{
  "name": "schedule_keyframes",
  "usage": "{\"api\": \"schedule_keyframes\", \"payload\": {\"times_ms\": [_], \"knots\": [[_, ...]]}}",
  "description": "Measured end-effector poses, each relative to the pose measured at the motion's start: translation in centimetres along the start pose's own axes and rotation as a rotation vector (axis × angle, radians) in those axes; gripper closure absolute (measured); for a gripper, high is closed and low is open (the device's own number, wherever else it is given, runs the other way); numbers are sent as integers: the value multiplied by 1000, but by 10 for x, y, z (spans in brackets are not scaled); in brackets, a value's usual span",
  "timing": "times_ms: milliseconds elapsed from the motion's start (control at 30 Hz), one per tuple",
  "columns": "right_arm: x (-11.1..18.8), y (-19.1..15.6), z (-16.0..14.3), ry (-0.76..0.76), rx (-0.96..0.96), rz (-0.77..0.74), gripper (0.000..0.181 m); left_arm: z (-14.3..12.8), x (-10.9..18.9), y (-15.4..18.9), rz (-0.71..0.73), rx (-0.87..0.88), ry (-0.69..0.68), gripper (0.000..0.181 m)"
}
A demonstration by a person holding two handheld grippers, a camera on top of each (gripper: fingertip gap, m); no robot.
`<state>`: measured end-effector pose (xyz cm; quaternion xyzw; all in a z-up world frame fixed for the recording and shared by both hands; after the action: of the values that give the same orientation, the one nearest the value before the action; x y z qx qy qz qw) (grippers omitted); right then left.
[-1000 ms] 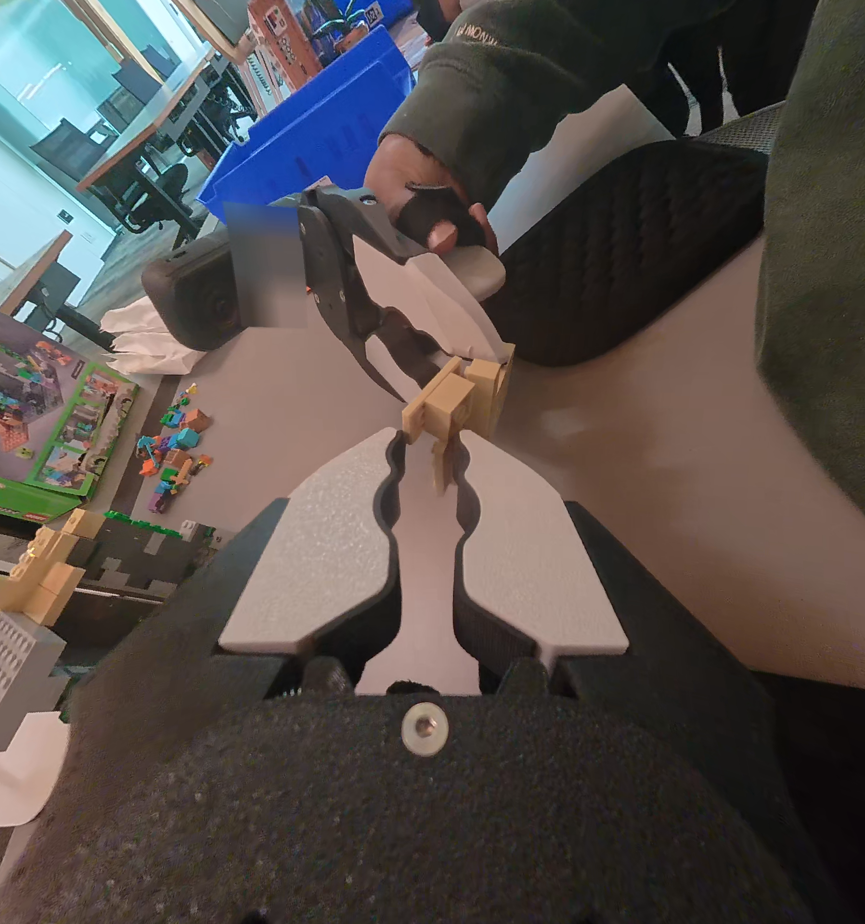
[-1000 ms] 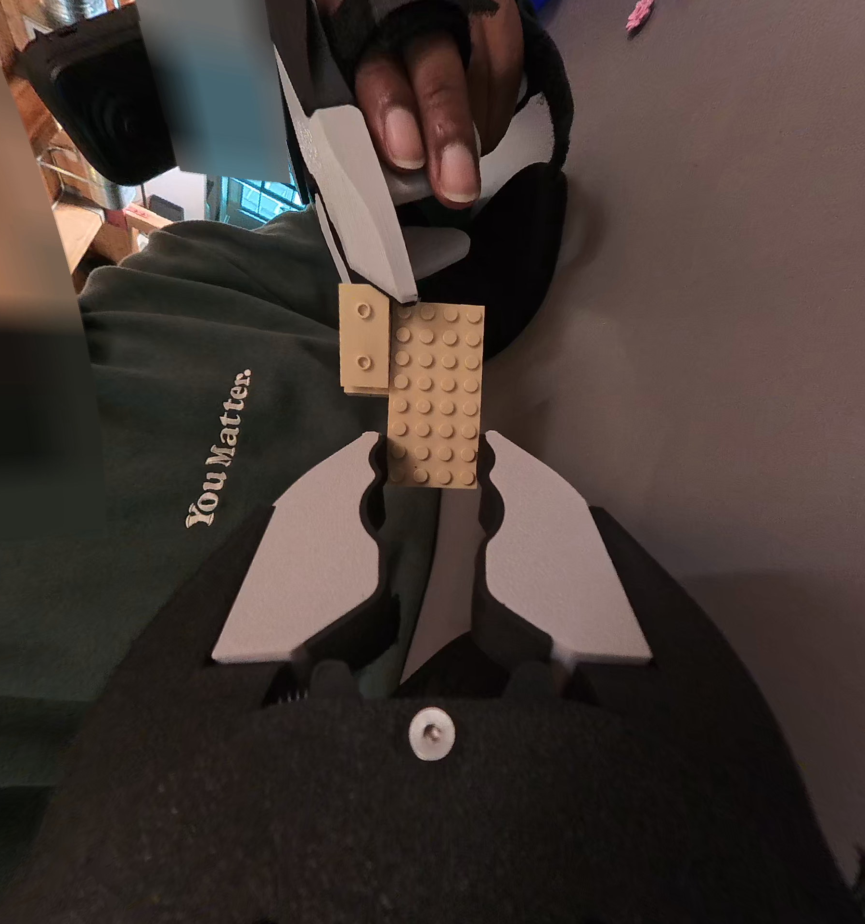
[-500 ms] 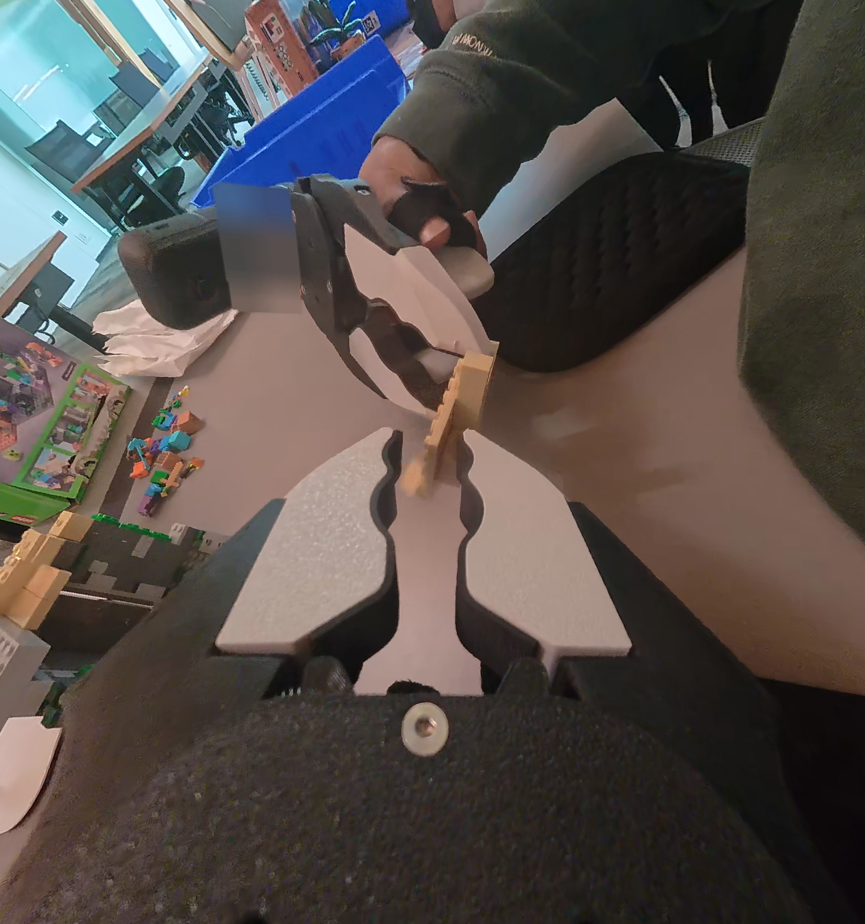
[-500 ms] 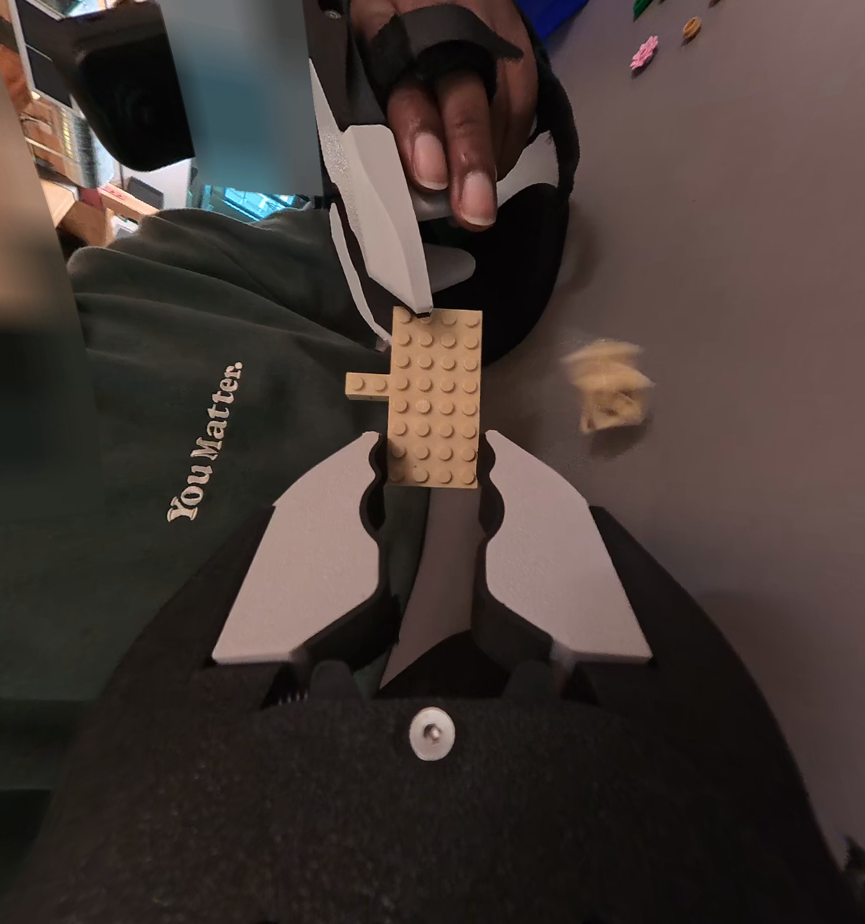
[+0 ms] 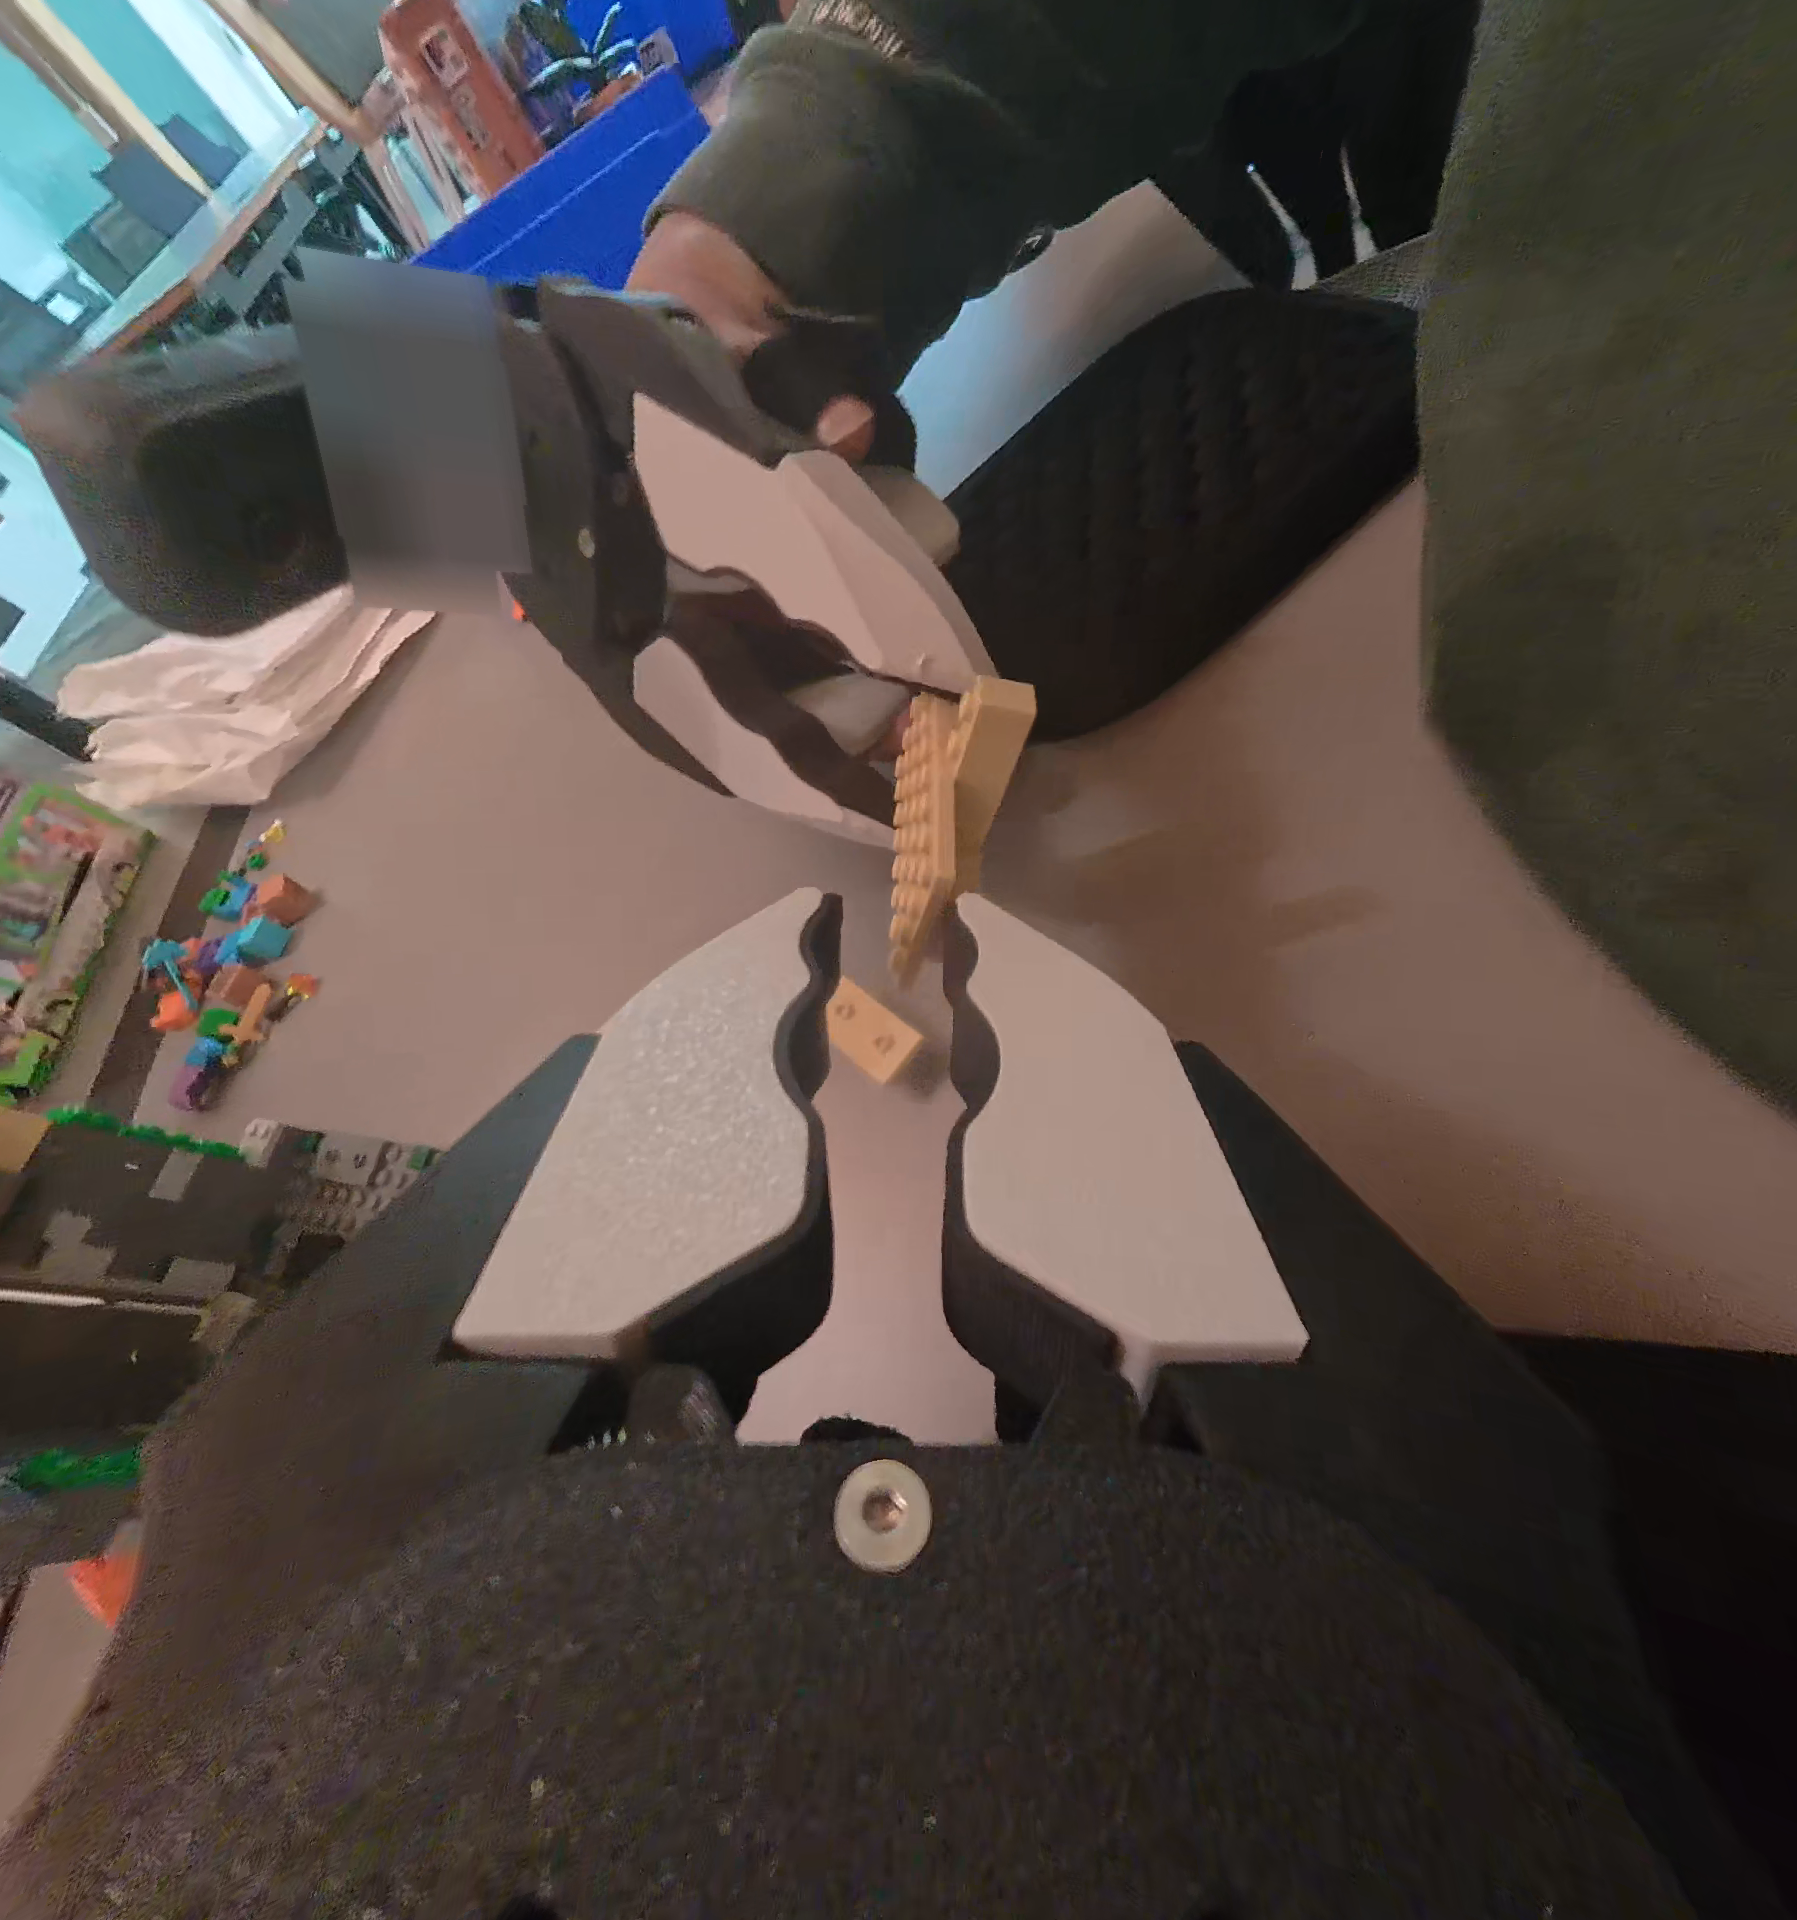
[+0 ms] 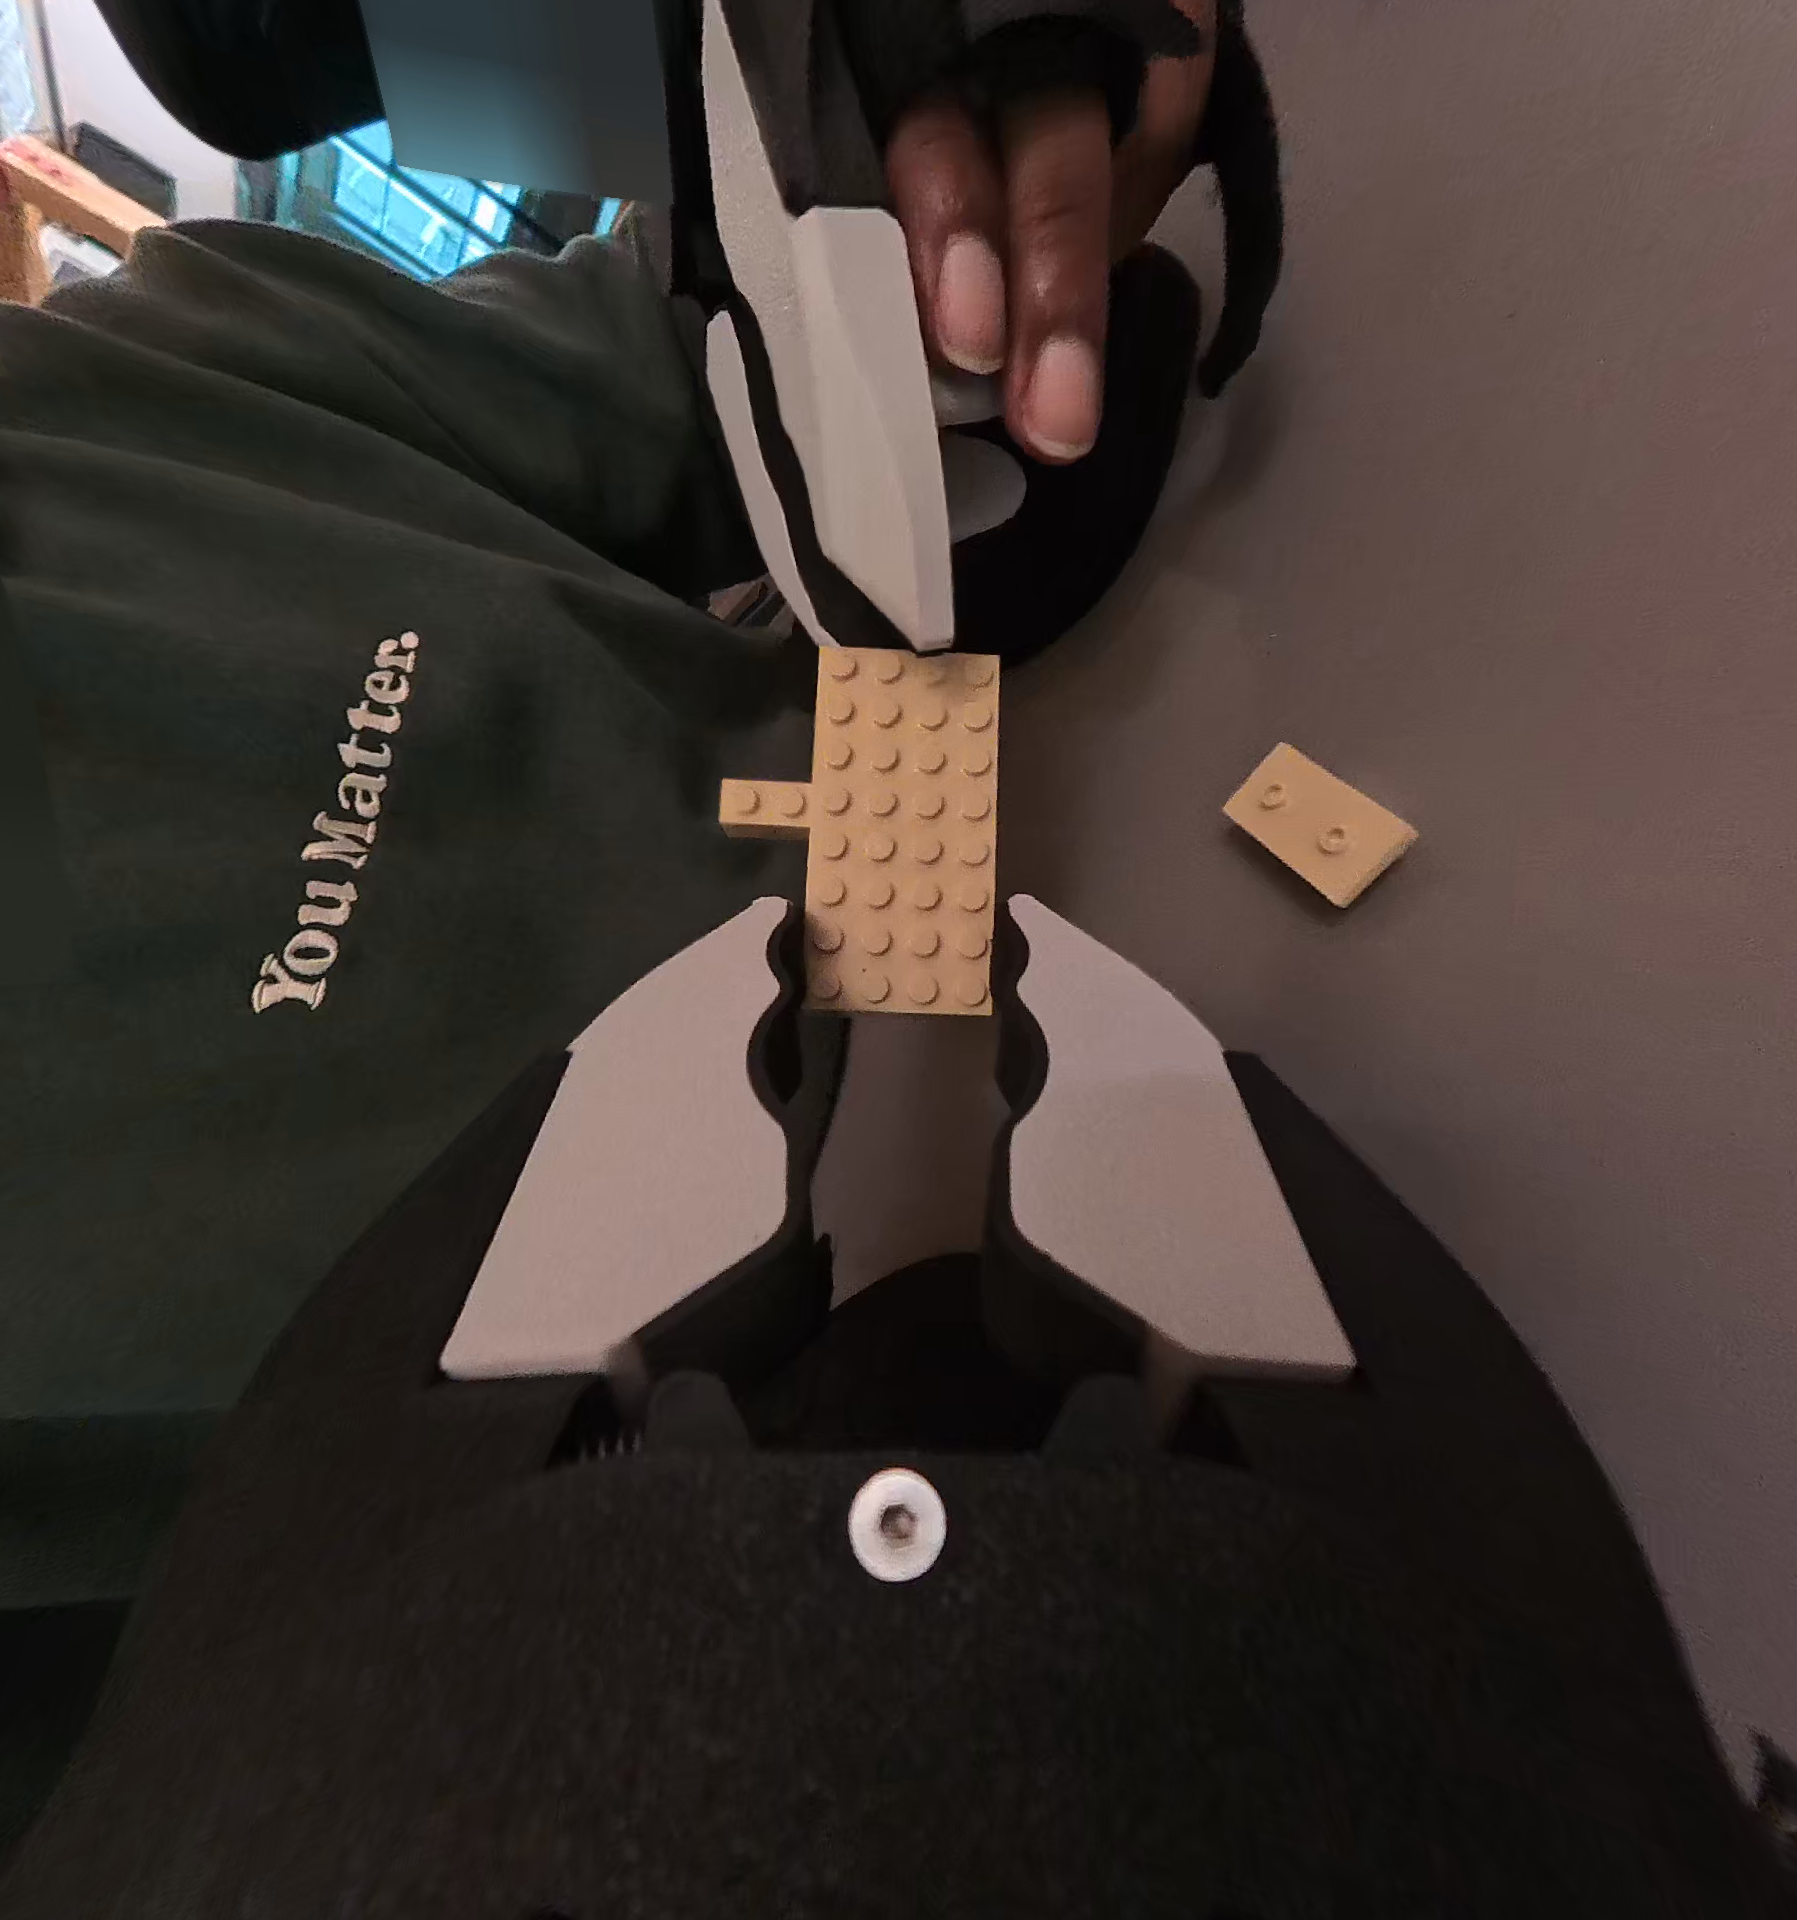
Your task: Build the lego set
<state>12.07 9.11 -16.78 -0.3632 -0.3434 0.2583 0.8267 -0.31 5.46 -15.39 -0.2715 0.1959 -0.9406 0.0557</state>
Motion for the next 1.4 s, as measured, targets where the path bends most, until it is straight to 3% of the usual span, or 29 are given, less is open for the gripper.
{"api": "schedule_keyframes", "payload": {"times_ms": [133,267,400,1033,1167,1300,1400], "knots": [[0,-4,1,9,-11,83,147,7,4,3,3,-28,44,170],[2,-6,4,29,-19,144,147,10,6,8,-11,-42,51,158],[-2,-9,6,29,-10,184,147,11,5,9,5,-45,55,160],[-5,-14,10,27,66,291,147,19,8,18,48,-31,140,166],[10,-6,20,73,193,73,149,9,15,12,59,24,131,166],[21,12,24,-26,461,-410,142,-14,25,3,71,117,122,166],[13,21,23,-162,683,-693,141,-28,32,-5,96,162,93,166]]}}
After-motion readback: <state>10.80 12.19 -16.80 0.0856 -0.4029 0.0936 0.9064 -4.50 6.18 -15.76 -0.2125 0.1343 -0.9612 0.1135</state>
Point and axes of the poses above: each gripper's, where its closed fingertips meet, x back along the fingers, z out of its top, y = z × x across the jaws, the point moved 6 cm from there along x, back along the fingers, and after that the axes turned 5 degrees about -y, right-handed, at the moved point
